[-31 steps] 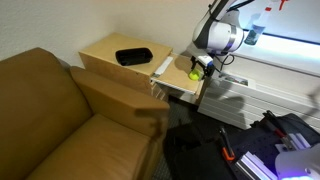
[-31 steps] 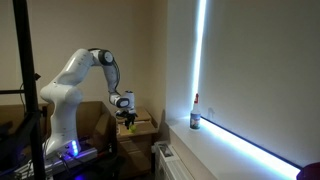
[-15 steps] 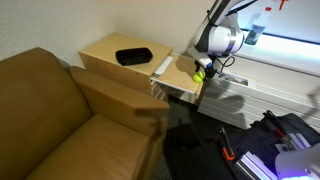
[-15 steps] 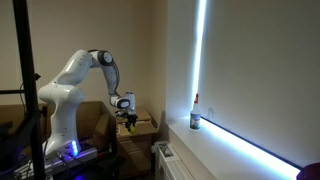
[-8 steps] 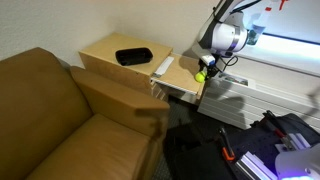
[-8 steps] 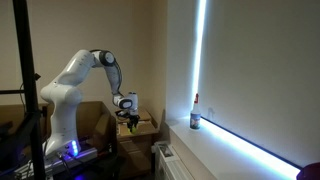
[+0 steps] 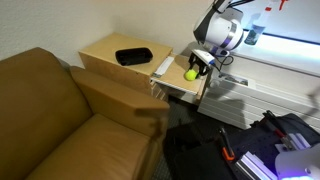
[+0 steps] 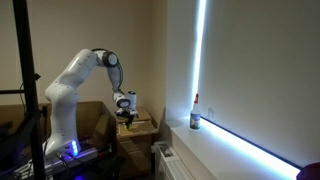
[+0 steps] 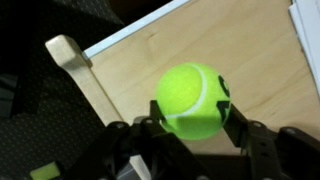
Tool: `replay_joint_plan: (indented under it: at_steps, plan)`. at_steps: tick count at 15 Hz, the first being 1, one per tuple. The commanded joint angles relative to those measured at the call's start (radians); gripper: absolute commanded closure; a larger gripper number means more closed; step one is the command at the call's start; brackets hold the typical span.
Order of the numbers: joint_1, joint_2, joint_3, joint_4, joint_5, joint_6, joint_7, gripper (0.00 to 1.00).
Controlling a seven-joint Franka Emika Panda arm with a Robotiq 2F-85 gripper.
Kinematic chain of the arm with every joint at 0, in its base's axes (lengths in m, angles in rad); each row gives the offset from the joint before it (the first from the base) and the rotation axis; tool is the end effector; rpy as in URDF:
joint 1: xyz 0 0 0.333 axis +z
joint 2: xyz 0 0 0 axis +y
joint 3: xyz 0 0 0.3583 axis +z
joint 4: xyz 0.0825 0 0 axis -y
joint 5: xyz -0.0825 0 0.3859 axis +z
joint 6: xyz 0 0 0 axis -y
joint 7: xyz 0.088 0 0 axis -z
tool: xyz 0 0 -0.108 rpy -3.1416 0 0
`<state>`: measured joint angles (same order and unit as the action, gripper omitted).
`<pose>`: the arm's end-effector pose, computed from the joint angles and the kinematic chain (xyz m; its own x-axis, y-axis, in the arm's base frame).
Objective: Put the green ball on the black dish and then close the sliding drawer
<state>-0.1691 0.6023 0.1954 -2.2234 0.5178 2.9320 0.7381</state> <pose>0.5619 -0.0148 0.1424 0.3224 -0.9338 -0.1549 -0.9358 -0.2898 -0.2005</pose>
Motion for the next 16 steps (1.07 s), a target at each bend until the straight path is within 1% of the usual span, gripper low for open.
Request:
replay_joint_plan:
  at_steps: [1, 2, 3, 4, 7, 8, 9, 10, 11, 12, 15, 16]
  plan:
    - [-0.039, -0.053, 0.079, -0.062, 0.097, 0.068, -0.15, 0.61]
    - [-0.038, -0.053, 0.087, -0.057, 0.116, 0.051, -0.183, 0.61]
    - [0.025, -0.022, 0.024, -0.014, 0.117, 0.032, -0.14, 0.61]
    - [0.032, -0.025, 0.024, -0.015, 0.132, 0.03, -0.151, 0.36]
    - [0.044, -0.022, 0.011, -0.013, 0.131, 0.031, -0.149, 0.36]
    - [0.044, -0.022, 0.01, -0.013, 0.131, 0.031, -0.149, 0.61]
    - [0.036, -0.022, 0.039, -0.015, 0.135, 0.061, -0.185, 0.61]
    - [0.055, -0.037, 0.038, -0.029, 0.125, 0.092, -0.206, 0.61]
    - [0.042, -0.081, 0.091, -0.077, 0.093, 0.157, -0.211, 0.61]
    - [0.054, -0.12, 0.111, -0.114, 0.097, 0.197, -0.224, 0.61]
    - [0.069, -0.209, 0.202, -0.211, 0.096, 0.353, -0.25, 0.61]
    - [0.043, -0.241, 0.266, -0.246, 0.098, 0.416, -0.258, 0.61]
